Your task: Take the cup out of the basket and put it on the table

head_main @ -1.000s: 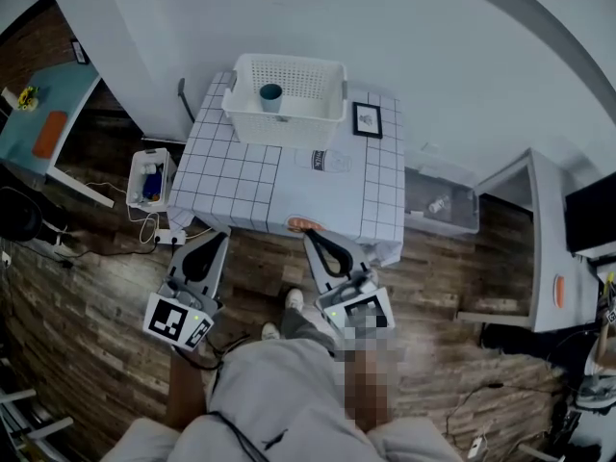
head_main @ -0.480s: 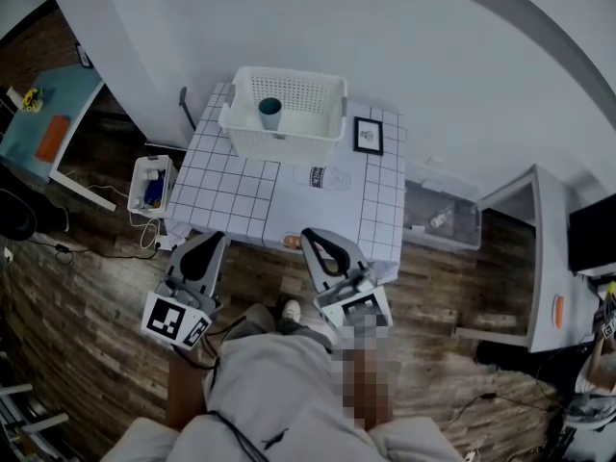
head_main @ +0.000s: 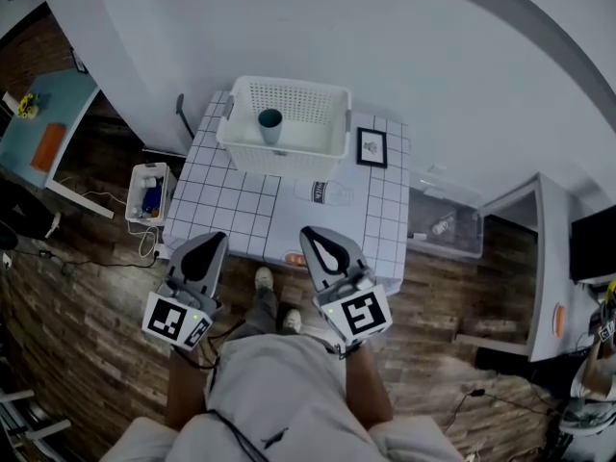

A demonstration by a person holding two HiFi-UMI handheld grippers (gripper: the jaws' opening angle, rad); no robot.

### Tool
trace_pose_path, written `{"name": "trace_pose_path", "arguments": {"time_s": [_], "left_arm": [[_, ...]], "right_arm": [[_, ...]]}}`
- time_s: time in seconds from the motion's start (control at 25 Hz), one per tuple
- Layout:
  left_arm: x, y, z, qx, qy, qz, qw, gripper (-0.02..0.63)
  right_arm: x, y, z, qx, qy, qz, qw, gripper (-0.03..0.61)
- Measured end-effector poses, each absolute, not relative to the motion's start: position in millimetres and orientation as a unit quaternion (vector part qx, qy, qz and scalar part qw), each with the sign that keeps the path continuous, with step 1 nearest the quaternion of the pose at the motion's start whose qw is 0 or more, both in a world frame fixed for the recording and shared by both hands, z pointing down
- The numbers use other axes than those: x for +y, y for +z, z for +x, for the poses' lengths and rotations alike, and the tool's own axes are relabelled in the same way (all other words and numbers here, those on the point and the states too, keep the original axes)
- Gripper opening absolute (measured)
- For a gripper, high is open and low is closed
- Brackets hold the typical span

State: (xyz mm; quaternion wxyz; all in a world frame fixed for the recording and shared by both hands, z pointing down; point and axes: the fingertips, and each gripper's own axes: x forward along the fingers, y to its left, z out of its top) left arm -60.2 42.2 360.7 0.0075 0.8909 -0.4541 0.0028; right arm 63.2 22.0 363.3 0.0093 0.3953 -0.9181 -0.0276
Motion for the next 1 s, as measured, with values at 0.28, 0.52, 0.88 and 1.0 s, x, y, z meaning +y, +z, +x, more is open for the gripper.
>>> {"name": "trace_pose_path", "arguments": {"time_s": [0.28,0.52,0.88,1.0], "left_arm": [[-13,367,-71,-0.44,0.004,0.898,0.016,0.008],[-60,373,-78,-0.426,0.01,0.904,0.022,0.008],[-118,376,-86,-0.398,0.01,0.917,0.021,0.008],[-134,376,-92,-0.392,0.008,0.92,0.022,0.008]], "right_arm": [[-29,369,53,-0.912,-0.021,0.409,0.017,0.011],[-74,370,44,-0.906,-0.017,0.422,0.021,0.011],[-128,372,27,-0.897,-0.012,0.44,0.032,0.012],[-142,372,21,-0.894,-0.011,0.446,0.039,0.011]]}}
